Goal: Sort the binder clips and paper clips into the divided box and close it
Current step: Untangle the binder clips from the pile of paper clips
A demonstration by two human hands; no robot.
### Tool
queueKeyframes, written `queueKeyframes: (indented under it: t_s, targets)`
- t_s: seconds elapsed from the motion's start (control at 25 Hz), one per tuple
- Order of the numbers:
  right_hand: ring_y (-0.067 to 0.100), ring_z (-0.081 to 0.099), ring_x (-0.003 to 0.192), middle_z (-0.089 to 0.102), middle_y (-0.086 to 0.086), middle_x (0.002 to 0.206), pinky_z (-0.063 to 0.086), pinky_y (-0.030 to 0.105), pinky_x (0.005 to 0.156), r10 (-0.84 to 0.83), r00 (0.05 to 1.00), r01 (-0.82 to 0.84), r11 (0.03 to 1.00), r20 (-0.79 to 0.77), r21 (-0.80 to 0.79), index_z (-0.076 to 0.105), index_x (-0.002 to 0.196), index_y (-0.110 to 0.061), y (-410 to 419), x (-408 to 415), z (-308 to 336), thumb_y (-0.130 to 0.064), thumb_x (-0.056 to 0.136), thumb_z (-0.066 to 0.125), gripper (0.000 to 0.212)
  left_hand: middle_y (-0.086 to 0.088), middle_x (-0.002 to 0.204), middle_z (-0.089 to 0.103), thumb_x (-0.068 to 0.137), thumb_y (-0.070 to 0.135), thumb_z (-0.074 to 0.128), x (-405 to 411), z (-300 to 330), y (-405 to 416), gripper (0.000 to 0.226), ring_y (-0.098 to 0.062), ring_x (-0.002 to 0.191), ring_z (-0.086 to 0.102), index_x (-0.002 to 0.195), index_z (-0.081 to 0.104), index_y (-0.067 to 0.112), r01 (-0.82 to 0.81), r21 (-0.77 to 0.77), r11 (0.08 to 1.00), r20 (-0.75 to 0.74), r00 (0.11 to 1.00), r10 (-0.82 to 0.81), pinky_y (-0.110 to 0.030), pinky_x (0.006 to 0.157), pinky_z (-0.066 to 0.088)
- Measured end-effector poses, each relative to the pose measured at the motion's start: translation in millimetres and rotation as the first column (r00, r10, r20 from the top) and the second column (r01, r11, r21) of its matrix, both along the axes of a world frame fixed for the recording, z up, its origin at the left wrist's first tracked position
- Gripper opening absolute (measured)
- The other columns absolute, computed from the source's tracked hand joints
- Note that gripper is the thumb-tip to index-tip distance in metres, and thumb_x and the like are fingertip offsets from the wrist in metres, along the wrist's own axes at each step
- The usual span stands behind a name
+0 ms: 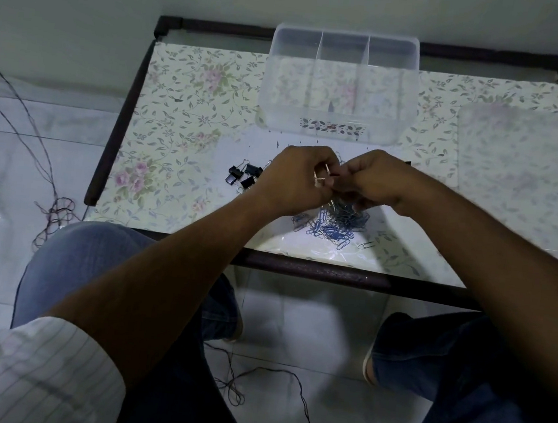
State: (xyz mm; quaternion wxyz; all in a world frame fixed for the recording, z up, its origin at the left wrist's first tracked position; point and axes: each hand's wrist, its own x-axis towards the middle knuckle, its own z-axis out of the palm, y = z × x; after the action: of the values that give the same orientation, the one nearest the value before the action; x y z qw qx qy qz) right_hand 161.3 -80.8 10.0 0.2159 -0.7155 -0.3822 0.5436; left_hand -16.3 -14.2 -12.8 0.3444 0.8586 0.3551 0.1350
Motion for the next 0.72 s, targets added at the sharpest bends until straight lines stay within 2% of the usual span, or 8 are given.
queueKeyframes:
  t_s: [0.12,0.2,0.32,0.4,0.48,0.56,0.64,0.72]
  targets:
    - [0.022,0.064,0.061,0.074,0.011,0.076,0.058,0.034,0.068,-0.049,0.999,0.049,0.997,0.002,0.06,0.079,0.09,-0.002,3.7,3.2,0.1,-0.019,0.088,0.085,0.018,0.009,0.073,0.068,0.073,0.009,0.079,-0.6,-0.5,0.1,0.029,0.002,0.059,0.057,0.099,0.075,0.02,-0.04,-0.07,0.997,0.059,0.997,0.044,-0.01,0.063,0.044]
    - [0.018,0.069,0.061,0.078,0.01,0.079,0.063,0.03,0.065,-0.083,0.996,0.084,0.994,-0.021,0.075,0.08,0.102,-0.001,4.7,7.6,3.8,-0.015,0.089,0.083,0.019,0.008,0.07,0.069,0.074,0.005,0.083,0.0,-0.6,1.8,0.029,0.002,0.056,0.059,0.099,0.074,0.019,-0.116,-0.171,0.979,0.085,0.988,0.132,-0.012,0.062,0.048]
    - [0.016,0.074,0.066,0.08,0.01,0.08,0.066,0.027,0.066,-0.103,0.991,0.109,0.992,-0.084,0.067,0.079,0.108,-0.002,5.5,13.8,7.3,-0.011,0.093,0.079,0.018,0.001,0.074,0.077,0.074,0.003,0.083,0.4,-3.0,7.8,0.028,-0.013,0.071,0.075,0.098,0.076,0.016,-0.214,-0.365,0.906,0.098,0.959,0.266,-0.03,0.071,0.063]
    - [0.019,0.077,0.073,0.081,0.018,0.094,0.067,0.032,0.074,-0.122,0.985,0.129,0.99,-0.121,0.056,0.077,0.111,0.0,5.7,17.0,7.6,-0.011,0.095,0.076,0.019,-0.005,0.087,0.08,0.072,0.003,0.087,0.4,-3.1,8.7,0.032,-0.018,0.081,0.077,0.1,0.077,0.015,-0.211,-0.491,0.845,0.117,0.945,0.304,-0.038,0.079,0.065]
    - [0.026,0.076,0.087,0.079,0.022,0.104,0.066,0.042,0.087,-0.134,0.985,0.14,0.989,-0.108,0.053,0.076,0.113,0.002,7.0,19.5,4.9,-0.01,0.095,0.076,0.021,-0.008,0.095,0.079,0.074,0.0,0.089,0.8,-1.5,5.9,0.035,-0.009,0.078,0.074,0.106,0.078,0.01,-0.195,-0.559,0.806,0.111,0.945,0.306,-0.025,0.07,0.06]
    - [0.026,0.074,0.087,0.078,0.019,0.098,0.066,0.042,0.085,-0.136,0.985,0.142,0.988,-0.104,0.054,0.077,0.112,0.002,7.7,19.5,6.6,-0.008,0.095,0.076,0.02,-0.012,0.093,0.079,0.081,-0.001,0.085,1.2,0.1,2.4,0.029,-0.007,0.07,0.072,0.109,0.077,0.005,-0.198,-0.585,0.787,0.109,0.942,0.318,-0.016,0.061,0.054]
    - [0.021,0.074,0.076,0.077,0.016,0.093,0.067,0.035,0.074,-0.123,0.987,0.13,0.99,-0.107,0.06,0.078,0.109,-0.002,7.8,21.9,11.2,-0.007,0.094,0.076,0.015,-0.013,0.089,0.08,0.091,0.003,0.078,0.9,1.8,2.9,0.016,-0.013,0.067,0.072,0.106,0.079,0.007,-0.211,-0.564,0.798,0.098,0.943,0.318,-0.023,0.061,0.057]
    - [0.016,0.076,0.068,0.079,0.012,0.088,0.065,0.029,0.061,-0.087,0.995,0.083,0.994,0.043,0.074,0.08,0.1,-0.01,5.2,31.6,15.2,-0.008,0.093,0.078,0.007,-0.005,0.087,0.081,0.098,0.01,0.067,-2.2,2.8,8.5,0.014,-0.013,0.068,0.073,0.102,0.08,0.015,-0.247,-0.411,0.878,0.021,0.96,0.28,-0.031,0.069,0.061]
